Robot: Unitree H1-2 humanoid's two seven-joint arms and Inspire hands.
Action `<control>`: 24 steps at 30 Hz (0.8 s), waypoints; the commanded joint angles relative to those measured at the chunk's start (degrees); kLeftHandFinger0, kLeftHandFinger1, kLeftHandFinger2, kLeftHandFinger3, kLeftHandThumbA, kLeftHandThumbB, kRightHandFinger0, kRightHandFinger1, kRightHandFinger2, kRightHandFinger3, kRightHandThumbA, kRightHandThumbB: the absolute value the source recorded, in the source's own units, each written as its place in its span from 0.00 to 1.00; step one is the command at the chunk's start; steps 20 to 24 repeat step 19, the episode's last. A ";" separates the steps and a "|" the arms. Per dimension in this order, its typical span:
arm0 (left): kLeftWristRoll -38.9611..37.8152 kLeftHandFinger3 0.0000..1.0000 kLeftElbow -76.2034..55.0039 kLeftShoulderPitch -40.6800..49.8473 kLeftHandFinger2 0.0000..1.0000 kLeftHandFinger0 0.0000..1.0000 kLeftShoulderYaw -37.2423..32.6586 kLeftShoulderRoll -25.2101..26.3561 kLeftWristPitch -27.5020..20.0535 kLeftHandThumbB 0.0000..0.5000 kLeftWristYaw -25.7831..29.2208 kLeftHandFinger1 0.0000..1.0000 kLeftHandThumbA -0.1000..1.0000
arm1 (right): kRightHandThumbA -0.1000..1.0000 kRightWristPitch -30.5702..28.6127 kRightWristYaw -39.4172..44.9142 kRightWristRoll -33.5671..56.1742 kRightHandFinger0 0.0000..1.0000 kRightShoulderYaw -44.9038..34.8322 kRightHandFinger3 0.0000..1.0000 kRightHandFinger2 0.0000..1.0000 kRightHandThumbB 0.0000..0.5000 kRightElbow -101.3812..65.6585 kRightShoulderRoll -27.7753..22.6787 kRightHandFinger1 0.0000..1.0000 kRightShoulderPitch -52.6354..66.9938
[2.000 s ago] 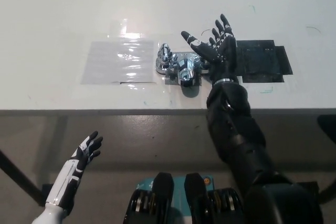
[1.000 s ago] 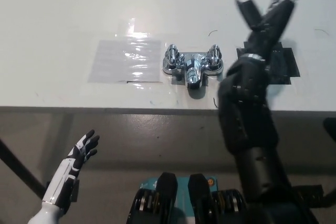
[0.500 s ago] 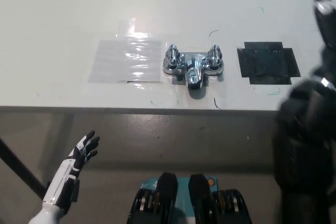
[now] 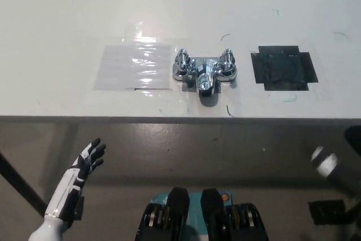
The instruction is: The faucet is at the center of the desk and the robot turn off the faucet by turning the right faucet handle using the right hand
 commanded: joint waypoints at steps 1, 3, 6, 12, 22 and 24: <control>-0.97 1.00 -1.40 -0.64 1.00 1.00 0.54 0.84 -1.70 0.81 -0.72 1.00 1.00 | 1.00 -5.61 2.54 -4.40 1.00 1.39 1.00 1.00 0.37 4.37 0.14 1.00 -0.34; -1.15 1.00 -1.12 -0.72 1.00 1.00 0.59 0.85 -2.17 0.80 -0.83 1.00 1.00 | 1.00 -5.61 2.04 -4.00 1.00 1.52 1.00 1.00 0.35 6.17 0.93 1.00 0.17; -0.72 1.00 -1.18 -0.67 1.00 1.00 0.57 0.72 -2.20 0.80 -0.56 1.00 1.00 | 1.00 -5.61 1.43 -3.48 1.00 1.69 1.00 1.00 0.37 9.90 2.40 1.00 1.16; 0.29 1.00 -1.27 -0.68 1.00 1.00 0.44 0.97 -1.99 0.81 -0.37 1.00 1.00 | 1.00 -5.61 1.24 -5.84 1.00 1.99 1.00 1.00 0.32 13.43 3.03 1.00 1.93; -0.04 1.00 -0.93 -0.87 1.00 1.00 0.57 0.86 -2.06 0.80 -0.34 1.00 1.00 | 1.00 -5.12 2.61 -7.60 1.00 1.33 1.00 1.00 0.36 18.11 3.56 1.00 0.18; -0.04 1.00 -0.93 -0.87 1.00 1.00 0.57 0.86 -2.06 0.80 -0.34 1.00 1.00 | 1.00 -5.12 2.61 -7.60 1.00 1.33 1.00 1.00 0.36 18.11 3.56 1.00 0.18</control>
